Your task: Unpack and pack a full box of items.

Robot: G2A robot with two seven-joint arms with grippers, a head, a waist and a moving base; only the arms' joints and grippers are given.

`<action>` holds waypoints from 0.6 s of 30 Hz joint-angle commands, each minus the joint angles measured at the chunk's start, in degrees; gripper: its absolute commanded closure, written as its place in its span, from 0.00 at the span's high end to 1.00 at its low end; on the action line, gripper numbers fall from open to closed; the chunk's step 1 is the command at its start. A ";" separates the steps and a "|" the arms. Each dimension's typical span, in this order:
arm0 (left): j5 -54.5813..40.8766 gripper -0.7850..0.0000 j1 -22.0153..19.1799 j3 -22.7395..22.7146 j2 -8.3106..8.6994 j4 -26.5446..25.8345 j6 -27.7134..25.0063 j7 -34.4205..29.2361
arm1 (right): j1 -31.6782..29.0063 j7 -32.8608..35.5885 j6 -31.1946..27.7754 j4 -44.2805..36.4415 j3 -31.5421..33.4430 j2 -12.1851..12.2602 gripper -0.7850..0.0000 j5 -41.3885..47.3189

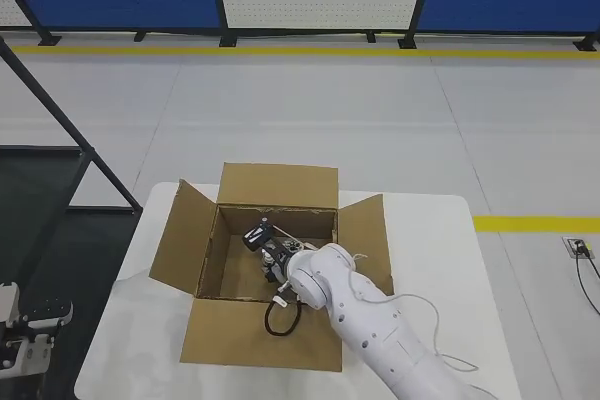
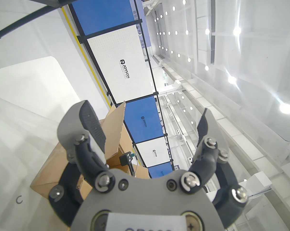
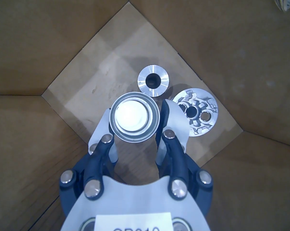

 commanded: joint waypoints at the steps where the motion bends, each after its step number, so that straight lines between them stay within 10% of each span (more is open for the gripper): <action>1: 0.00 1.00 0.00 0.00 0.00 0.00 0.00 0.00 | -0.22 0.32 0.29 -0.51 0.30 0.06 0.79 -0.25; 6: 0.00 1.00 0.00 0.00 0.00 0.00 0.00 0.00 | -1.62 0.45 0.82 -2.95 1.51 0.48 0.99 -1.09; 18: 0.00 1.00 0.00 0.00 0.00 0.00 0.00 0.00 | -10.40 -1.65 1.05 -19.46 6.89 2.94 1.00 -5.59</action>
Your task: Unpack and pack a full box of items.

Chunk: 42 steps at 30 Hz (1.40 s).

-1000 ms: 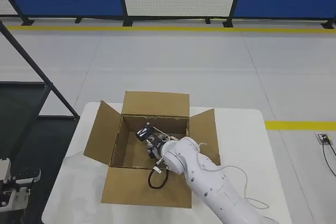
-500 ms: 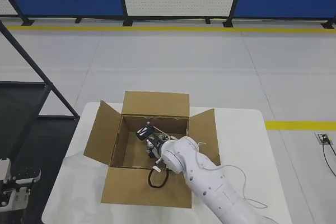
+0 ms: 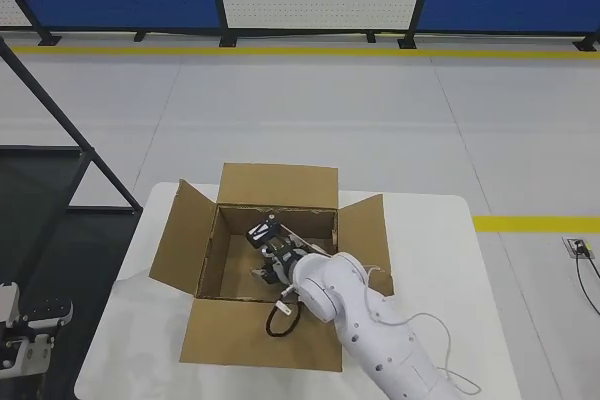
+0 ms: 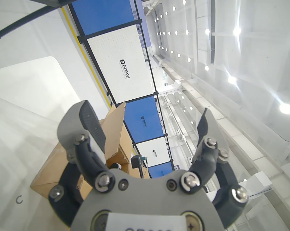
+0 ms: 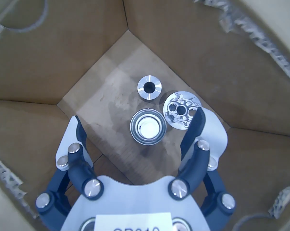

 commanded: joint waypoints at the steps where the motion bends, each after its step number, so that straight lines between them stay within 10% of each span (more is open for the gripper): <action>1: 0.00 1.00 0.00 0.00 0.00 0.00 0.00 0.00 | -2.26 -1.17 -0.93 -4.60 1.42 0.55 1.00 -0.27; 9: 0.00 1.00 0.00 0.00 0.00 0.00 0.00 0.00 | -10.77 -6.05 -7.98 -19.77 6.77 2.41 1.00 2.55; 22: 0.27 1.00 -0.34 0.08 0.05 0.15 0.30 -0.29 | -11.15 -6.61 -8.24 -19.74 6.86 2.42 1.00 3.34; 42: 19.62 1.00 -18.59 11.37 2.48 9.72 6.50 -14.15 | -24.54 -8.78 -18.41 -34.29 32.48 6.33 1.00 36.18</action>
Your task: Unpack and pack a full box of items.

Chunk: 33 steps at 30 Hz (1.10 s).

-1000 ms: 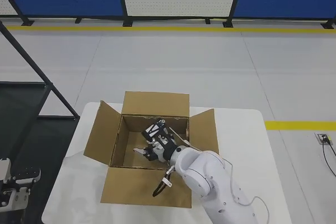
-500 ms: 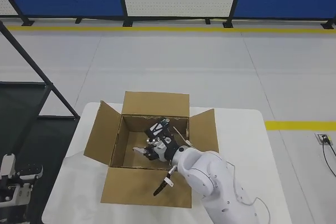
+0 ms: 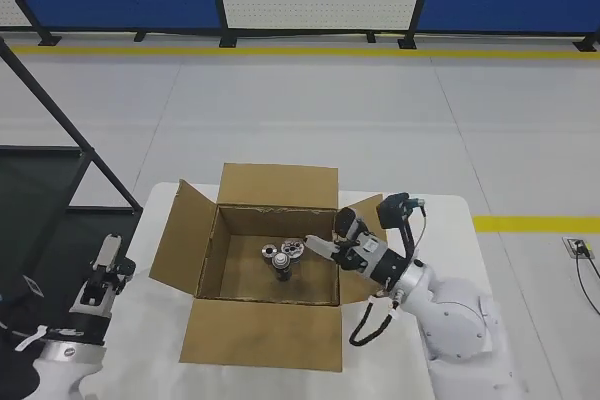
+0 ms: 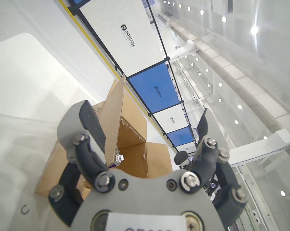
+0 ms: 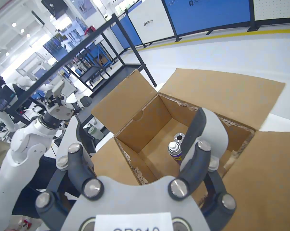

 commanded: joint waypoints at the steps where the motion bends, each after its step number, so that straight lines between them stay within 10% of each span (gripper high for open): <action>1: 1.31 1.00 -0.44 1.29 0.12 0.39 -0.13 -0.94 | -2.09 -0.85 0.09 -1.69 2.71 0.41 1.00 1.26; 33: 15.07 1.00 -7.27 19.38 0.97 3.44 0.91 -7.14 | 3.34 20.68 0.17 12.88 10.79 6.17 1.00 21.32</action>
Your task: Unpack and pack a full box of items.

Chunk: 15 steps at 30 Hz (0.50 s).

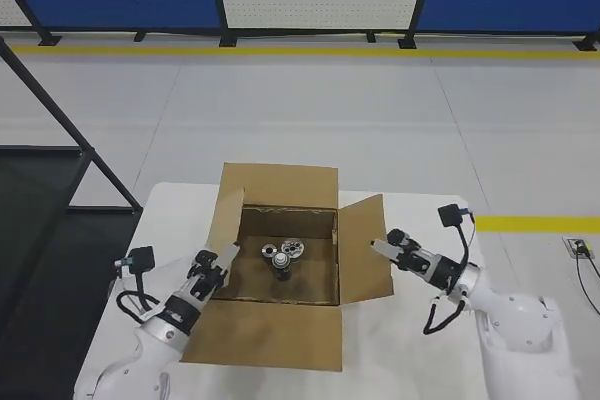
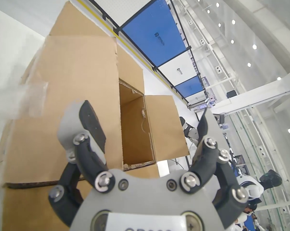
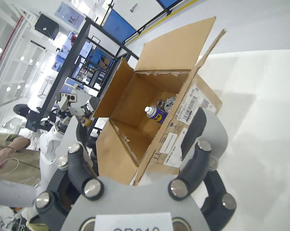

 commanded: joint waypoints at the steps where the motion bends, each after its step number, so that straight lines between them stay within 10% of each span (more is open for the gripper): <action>1: 0.67 1.00 -0.41 0.89 0.01 0.70 0.13 0.10 | 0.72 1.32 -1.03 0.52 -1.13 0.20 1.00 1.80; 15: 2.37 1.00 -1.80 3.11 0.23 4.14 1.00 0.62 | 8.38 4.63 -4.16 6.19 -12.46 0.88 1.00 8.68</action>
